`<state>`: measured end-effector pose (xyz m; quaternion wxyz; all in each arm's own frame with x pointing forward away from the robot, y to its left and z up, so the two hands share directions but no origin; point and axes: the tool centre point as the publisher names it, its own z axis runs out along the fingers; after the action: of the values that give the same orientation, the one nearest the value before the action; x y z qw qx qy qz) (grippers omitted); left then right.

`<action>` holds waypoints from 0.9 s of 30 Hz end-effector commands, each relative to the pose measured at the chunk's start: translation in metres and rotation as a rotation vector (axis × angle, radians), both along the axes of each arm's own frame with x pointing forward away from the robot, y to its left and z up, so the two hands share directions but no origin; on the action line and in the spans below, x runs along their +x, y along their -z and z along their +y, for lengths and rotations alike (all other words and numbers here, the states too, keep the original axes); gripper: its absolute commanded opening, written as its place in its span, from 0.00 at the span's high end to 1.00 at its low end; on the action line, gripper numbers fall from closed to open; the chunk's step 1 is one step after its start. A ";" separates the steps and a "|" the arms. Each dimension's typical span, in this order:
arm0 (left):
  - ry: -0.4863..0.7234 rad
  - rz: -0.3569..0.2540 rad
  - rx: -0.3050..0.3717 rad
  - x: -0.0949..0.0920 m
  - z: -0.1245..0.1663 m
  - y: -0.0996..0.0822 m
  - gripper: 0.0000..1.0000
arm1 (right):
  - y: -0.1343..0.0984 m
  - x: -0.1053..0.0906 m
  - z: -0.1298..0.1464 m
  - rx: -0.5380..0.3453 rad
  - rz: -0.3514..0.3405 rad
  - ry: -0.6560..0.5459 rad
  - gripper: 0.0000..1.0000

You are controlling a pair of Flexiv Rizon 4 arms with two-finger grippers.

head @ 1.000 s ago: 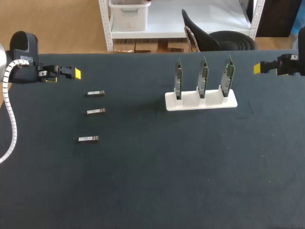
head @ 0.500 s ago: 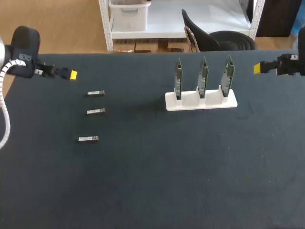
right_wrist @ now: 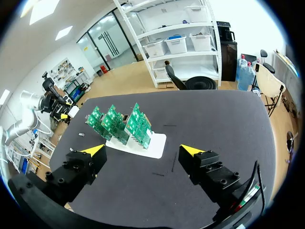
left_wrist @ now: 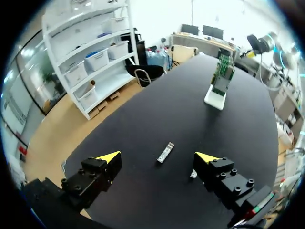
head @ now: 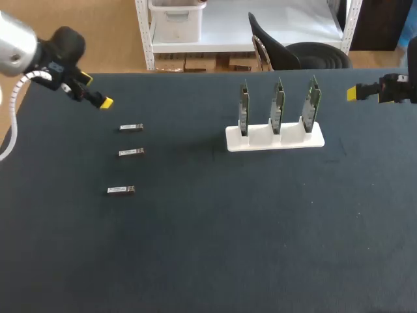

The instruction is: Pick up the optical module with the left hand, and insert it into the network port with the right hand.

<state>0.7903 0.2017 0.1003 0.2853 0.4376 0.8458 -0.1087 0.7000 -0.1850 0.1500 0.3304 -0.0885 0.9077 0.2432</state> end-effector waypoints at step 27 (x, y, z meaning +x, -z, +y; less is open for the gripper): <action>0.432 0.196 0.560 0.024 -0.019 0.091 0.00 | 0.000 0.000 0.000 0.000 0.000 0.000 0.00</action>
<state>0.8040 0.1874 0.0150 0.0870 0.6558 0.7499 0.0057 0.7000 -0.1850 0.1500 0.3304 -0.0885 0.9077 0.2432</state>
